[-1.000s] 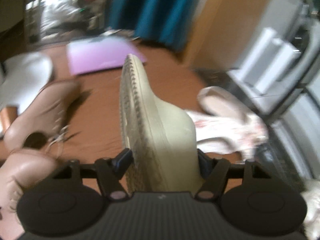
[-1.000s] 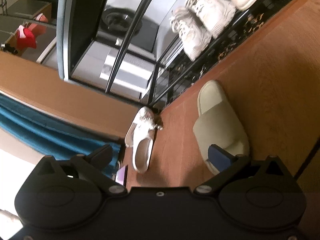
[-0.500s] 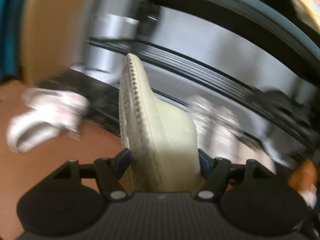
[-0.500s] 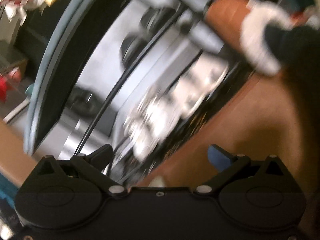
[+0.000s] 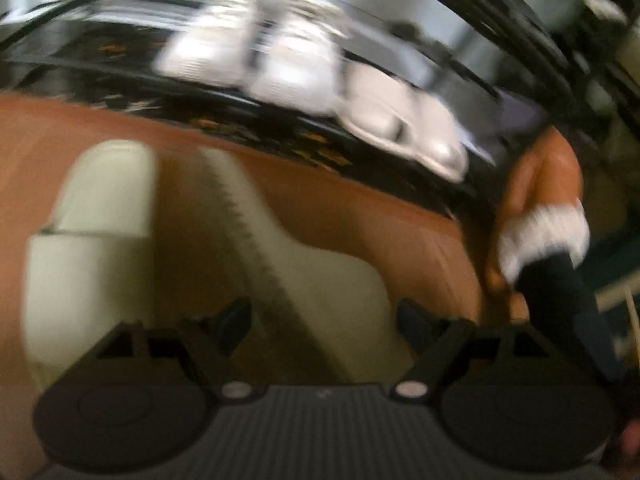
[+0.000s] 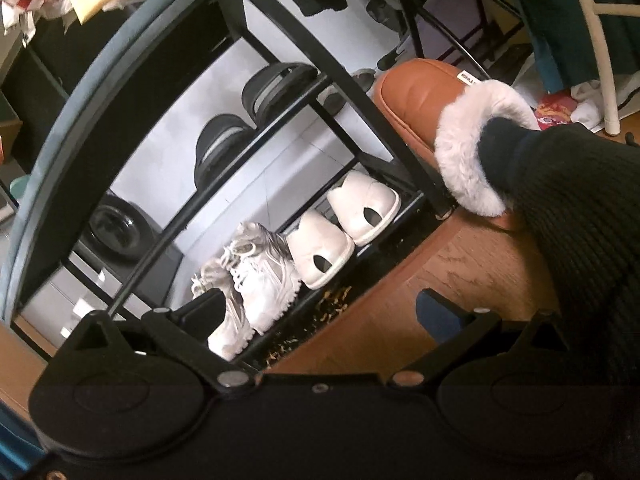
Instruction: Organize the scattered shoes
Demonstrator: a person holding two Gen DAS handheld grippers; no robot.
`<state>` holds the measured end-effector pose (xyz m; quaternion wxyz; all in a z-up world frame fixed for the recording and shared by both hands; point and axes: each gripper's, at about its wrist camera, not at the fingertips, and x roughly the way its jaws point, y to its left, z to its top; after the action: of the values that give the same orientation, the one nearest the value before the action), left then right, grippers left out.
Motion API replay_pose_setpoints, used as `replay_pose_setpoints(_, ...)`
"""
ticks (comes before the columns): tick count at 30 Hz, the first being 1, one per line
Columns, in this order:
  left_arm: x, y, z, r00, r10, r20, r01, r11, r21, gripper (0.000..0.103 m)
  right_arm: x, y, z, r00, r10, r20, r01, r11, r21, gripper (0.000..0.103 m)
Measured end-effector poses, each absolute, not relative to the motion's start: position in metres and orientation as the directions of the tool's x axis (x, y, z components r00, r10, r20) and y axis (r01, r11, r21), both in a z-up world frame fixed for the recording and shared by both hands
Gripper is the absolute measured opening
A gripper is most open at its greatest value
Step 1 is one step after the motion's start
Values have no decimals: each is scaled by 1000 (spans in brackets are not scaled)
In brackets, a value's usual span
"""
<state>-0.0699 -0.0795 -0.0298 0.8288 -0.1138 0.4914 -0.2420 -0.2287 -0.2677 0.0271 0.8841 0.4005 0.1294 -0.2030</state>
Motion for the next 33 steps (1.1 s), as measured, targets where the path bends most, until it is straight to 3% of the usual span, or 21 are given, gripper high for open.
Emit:
replay_pose_setpoints(3, -65, -57, -22, 441, -439, -783, 158, 896, -414, 93, -220, -264, 22, 853, -221, -473, 501, 603, 621, 103)
replay_pose_setpoints(8, -71, -26, -1, 542, -271, -795, 7, 948, -318, 94, -189, -246, -4, 773, -6, -635, 476, 668, 572, 103)
replay_pose_setpoints(12, -56, -4, 30, 652, -184, -736, 25, 975, -222, 94, -170, -211, -11, 717, 80, -692, 363, 805, 469, 103)
replay_pose_setpoints(15, -56, 13, 58, 732, -128, -669, 41, 989, -144, 98, -163, -177, -10, 693, 84, -716, 226, 918, 327, 103)
replay_pose_setpoints(19, -57, 29, 71, 795, -61, -603, 42, 998, -45, 102, -155, -157, -18, 663, 63, -746, 181, 953, 242, 103)
replay_pose_setpoints(23, -43, 42, 54, 755, -63, -653, -15, 994, -112, 102, -146, -158, -19, 660, 52, -749, 211, 944, 252, 103)
replay_pose_setpoints(30, -25, 57, 36, 688, -16, -726, -136, 979, -150, 102, -113, -169, -46, 593, 157, -790, 251, 895, 367, 103)
replay_pose_setpoints(33, -27, 59, 35, 685, -8, -729, -150, 977, -152, 102, -112, -163, -46, 609, 118, -785, 236, 917, 321, 102)
